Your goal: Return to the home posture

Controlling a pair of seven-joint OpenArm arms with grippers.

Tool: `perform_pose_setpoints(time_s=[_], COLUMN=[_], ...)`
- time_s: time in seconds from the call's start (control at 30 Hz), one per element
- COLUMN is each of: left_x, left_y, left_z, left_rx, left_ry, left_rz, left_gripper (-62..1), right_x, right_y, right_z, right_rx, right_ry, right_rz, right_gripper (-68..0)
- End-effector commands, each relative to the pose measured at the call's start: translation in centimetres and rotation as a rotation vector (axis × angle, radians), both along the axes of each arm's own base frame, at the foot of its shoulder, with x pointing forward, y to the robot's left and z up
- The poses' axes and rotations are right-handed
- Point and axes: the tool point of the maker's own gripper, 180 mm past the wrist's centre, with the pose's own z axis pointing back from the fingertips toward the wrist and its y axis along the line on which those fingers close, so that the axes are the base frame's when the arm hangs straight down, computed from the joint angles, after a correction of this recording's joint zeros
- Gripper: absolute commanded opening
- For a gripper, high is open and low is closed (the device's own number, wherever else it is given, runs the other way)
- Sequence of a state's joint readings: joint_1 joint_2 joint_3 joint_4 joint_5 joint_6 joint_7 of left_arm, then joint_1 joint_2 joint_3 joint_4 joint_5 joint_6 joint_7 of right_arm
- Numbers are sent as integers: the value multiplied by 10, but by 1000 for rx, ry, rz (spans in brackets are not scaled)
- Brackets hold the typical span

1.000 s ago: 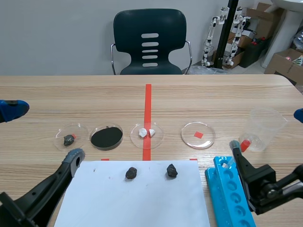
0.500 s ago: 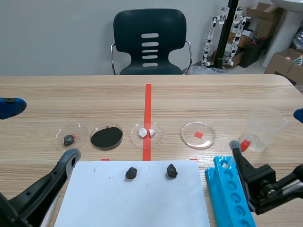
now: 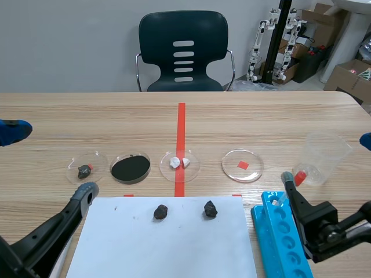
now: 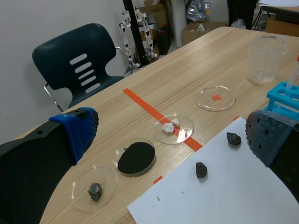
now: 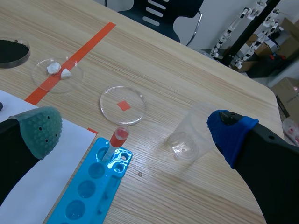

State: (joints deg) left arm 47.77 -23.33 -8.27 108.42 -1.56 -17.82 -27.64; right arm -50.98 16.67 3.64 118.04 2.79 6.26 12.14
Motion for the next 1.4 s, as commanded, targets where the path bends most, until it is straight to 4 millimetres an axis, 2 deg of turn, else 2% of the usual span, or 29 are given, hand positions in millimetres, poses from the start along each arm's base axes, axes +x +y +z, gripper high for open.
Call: perform_pose_setpoints(time_s=[0.0, 1.37], left_x=[0, 1], left_y=[-1, -2], left_z=[8, 15], left_rx=[-23, -40], left_ry=[-21, -53], left_rz=[1, -5], left_gripper=[14, 14], right_x=[4, 4], right_y=[1, 1], right_z=[11, 11], right_rx=[7, 7], right_ry=[-41, -41], right_rz=[2, 2], right_gripper=[4, 4])
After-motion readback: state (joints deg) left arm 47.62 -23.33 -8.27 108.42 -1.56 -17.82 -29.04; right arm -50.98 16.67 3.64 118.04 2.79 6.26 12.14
